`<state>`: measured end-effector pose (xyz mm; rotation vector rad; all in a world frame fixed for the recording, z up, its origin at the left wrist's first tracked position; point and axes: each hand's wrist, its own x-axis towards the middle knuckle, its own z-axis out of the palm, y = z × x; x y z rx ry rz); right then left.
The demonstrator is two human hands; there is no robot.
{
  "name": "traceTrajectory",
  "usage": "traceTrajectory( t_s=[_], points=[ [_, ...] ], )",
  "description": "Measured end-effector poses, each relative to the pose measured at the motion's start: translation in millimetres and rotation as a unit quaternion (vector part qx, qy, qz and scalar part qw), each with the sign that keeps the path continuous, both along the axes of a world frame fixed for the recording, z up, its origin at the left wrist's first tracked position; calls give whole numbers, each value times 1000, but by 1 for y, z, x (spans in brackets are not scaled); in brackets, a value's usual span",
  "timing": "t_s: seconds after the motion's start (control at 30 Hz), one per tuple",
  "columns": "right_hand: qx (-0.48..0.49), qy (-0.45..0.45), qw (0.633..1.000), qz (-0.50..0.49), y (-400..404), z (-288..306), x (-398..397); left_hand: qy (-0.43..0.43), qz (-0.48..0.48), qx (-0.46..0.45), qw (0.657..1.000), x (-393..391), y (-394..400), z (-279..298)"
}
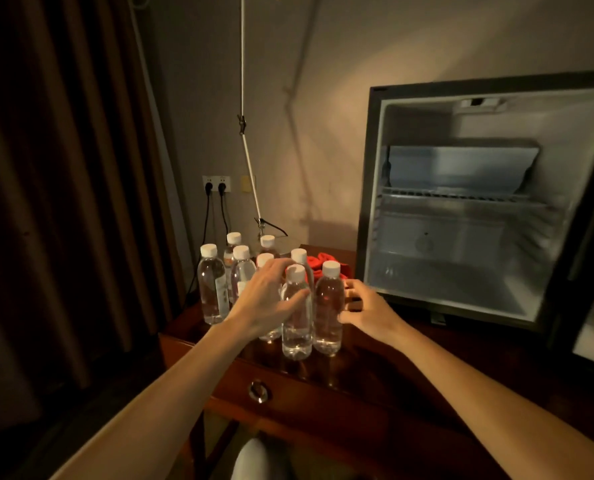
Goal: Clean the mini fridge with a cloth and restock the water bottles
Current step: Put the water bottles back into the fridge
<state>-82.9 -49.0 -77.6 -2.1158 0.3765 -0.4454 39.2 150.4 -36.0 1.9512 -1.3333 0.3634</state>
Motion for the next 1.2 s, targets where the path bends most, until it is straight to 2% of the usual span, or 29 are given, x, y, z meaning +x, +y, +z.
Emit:
traceTrajectory(
  t_s=[0.1, 0.17, 0.3, 0.4, 0.53, 0.67, 0.93, 1.2],
  points=[
    [-9, -20, 999, -38, 10, -5, 5, 31, 19, -9, 999, -12, 0, -6],
    [-22, -35, 998, -57, 16, -6, 7, 82, 35, -24, 996, -16, -3, -13],
    [-25, -73, 993, -84, 19, -9, 12, 168, 52, 29, 984, -11, -14, -36],
    [-30, -94, 992, -84, 17, -10, 10, 206, 62, 0, 976, -8, -21, -49],
    [-95, -106, 986, -84, 6, -10, -3, 209, 55, -29, 976, -4, -30, -51],
    [-137, -120, 974, -135, -19, 1, -25, 177, 9, -31, 984, -17, -53, -33],
    [-144, -150, 940, -269, -94, 32, -74, 217, -58, -94, 970, -44, -149, 6],
    [-125, -196, 923, -308, -170, 43, -63, 250, -78, -98, 960, -45, -256, 12]
  ],
)
